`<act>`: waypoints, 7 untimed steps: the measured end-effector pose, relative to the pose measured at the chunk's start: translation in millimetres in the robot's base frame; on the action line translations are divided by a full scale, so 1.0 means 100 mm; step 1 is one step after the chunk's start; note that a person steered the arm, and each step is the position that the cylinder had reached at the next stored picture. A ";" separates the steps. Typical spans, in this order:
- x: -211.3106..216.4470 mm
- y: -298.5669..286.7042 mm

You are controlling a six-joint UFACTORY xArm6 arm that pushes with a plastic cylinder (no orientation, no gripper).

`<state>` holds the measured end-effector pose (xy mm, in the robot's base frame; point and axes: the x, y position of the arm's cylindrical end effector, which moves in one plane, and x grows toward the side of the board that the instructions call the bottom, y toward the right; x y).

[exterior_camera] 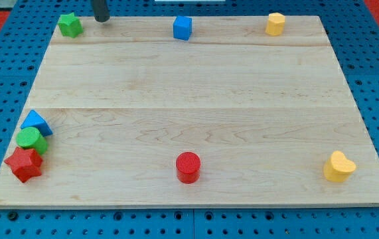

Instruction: Push the green star slightly down

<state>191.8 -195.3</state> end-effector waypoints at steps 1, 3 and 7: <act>-0.01 -0.14; -0.01 -0.26; 0.08 -1.10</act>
<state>200.3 -304.8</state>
